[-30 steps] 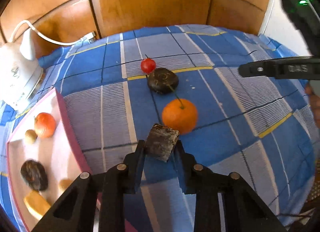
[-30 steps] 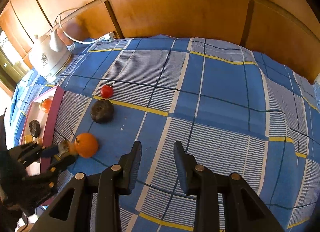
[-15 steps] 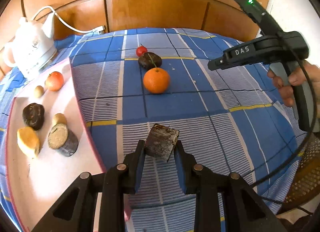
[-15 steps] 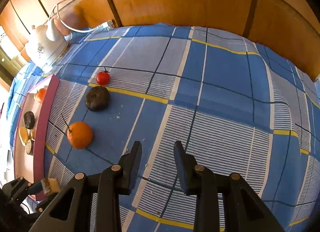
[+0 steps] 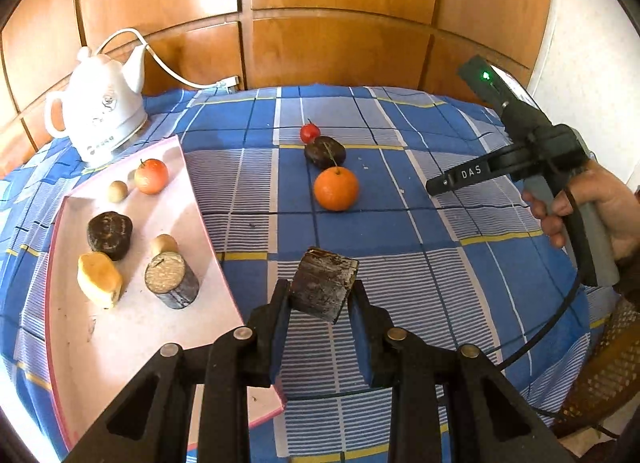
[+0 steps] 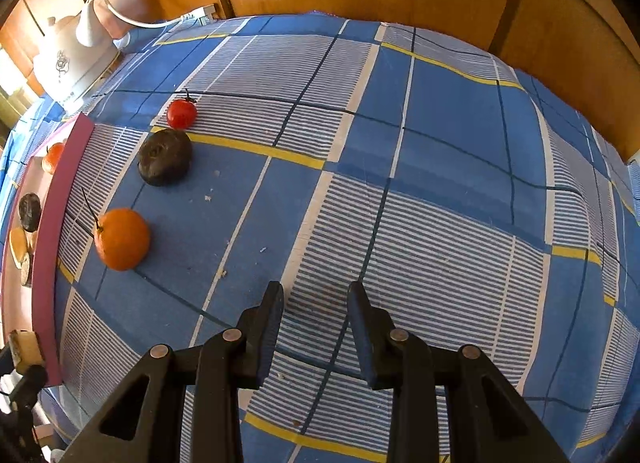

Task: Organize fruits
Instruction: 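Carry the dark square chunk toward the tray with the left gripper, then hold the chunk over the tray with left while right grasps the red cherry tomato, then lower the dark square chunk into the tray and open the left gripper, then raise the left gripper away from the chunk in the tray, then carry the red cherry tomato into the tray and open the right gripper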

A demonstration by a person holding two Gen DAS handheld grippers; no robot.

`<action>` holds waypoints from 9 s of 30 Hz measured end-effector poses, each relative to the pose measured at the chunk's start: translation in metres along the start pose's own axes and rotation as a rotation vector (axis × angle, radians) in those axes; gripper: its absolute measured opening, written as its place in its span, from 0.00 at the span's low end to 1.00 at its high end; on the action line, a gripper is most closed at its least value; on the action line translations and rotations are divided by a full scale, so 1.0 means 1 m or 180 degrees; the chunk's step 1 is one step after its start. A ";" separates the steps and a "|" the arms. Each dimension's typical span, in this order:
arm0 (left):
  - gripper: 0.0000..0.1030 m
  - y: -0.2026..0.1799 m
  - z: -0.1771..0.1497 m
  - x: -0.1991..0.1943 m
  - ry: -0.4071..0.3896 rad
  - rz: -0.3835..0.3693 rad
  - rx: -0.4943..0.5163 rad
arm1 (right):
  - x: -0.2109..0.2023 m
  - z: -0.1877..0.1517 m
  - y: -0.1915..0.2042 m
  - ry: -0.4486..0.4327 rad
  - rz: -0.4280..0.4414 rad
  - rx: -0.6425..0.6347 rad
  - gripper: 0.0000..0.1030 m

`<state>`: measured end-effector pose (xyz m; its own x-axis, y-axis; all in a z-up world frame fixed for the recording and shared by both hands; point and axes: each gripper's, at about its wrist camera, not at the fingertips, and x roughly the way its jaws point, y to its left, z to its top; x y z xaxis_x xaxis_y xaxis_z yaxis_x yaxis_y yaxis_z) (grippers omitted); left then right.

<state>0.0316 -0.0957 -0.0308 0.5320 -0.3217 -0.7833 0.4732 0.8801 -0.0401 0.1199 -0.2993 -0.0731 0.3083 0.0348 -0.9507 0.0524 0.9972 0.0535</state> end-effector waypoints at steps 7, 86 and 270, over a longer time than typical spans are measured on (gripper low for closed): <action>0.28 0.001 -0.001 -0.002 -0.0012 0.0029 -0.0031 | 0.001 -0.002 0.004 -0.0015 0.0004 -0.0027 0.33; 0.28 0.078 -0.023 -0.010 -0.0065 0.0227 -0.0766 | 0.023 0.114 0.079 -0.0366 0.0386 0.0253 0.25; 0.62 0.166 -0.073 -0.082 -0.0497 0.1299 -0.1505 | -0.025 -0.036 0.287 -0.0204 0.1329 -0.1365 0.33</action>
<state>0.0152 0.1018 -0.0186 0.7167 0.0558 -0.6952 -0.1304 0.9899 -0.0550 0.0931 -0.0118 -0.0448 0.2776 0.4384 -0.8548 -0.4691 0.8384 0.2776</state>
